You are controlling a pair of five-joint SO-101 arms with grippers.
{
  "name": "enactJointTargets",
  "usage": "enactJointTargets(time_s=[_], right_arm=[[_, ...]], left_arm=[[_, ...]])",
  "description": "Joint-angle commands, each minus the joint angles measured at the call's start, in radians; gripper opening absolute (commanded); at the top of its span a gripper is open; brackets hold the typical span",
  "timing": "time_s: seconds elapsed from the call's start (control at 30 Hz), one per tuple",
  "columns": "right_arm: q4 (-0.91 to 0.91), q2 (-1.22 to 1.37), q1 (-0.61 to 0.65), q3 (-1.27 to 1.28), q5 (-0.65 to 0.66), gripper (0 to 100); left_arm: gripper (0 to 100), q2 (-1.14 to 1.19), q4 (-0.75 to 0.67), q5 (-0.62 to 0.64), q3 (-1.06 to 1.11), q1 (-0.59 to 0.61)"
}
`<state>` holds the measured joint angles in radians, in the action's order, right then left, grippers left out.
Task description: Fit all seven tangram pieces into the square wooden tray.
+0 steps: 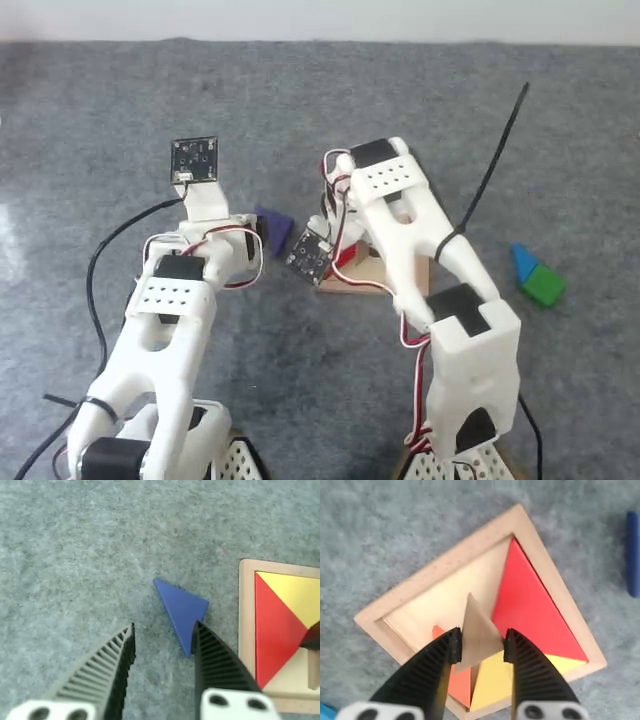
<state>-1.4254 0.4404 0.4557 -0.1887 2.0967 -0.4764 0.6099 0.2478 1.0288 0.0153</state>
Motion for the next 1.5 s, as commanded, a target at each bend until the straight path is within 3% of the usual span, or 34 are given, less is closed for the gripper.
enactJointTargets(time_s=[0.0, 0.63, 0.9, 1.3, 1.47], right_arm=[[-0.008, -0.012, -0.008, -0.054, -0.014, 11.1], [-0.007, -0.008, -0.019, 0.029, -0.011, 14.8], [0.122, -0.022, -0.025, 0.095, -0.023, 14.7], [0.274, -0.278, 0.128, 0.08, -0.744, 14.4], [0.185, -0.47, 0.12, 0.11, -1.229, 14.4]], left_arm=[[18, -0.031, 0.008, -0.002, -0.045, -0.006], [18, -0.031, 0.008, -0.002, -0.045, -0.006], [18, -0.031, 0.008, -0.002, -0.048, -0.006], [18, -0.032, 0.008, -0.003, -0.05, -0.006], [18, -0.034, 0.008, -0.002, -0.05, 0.0]])
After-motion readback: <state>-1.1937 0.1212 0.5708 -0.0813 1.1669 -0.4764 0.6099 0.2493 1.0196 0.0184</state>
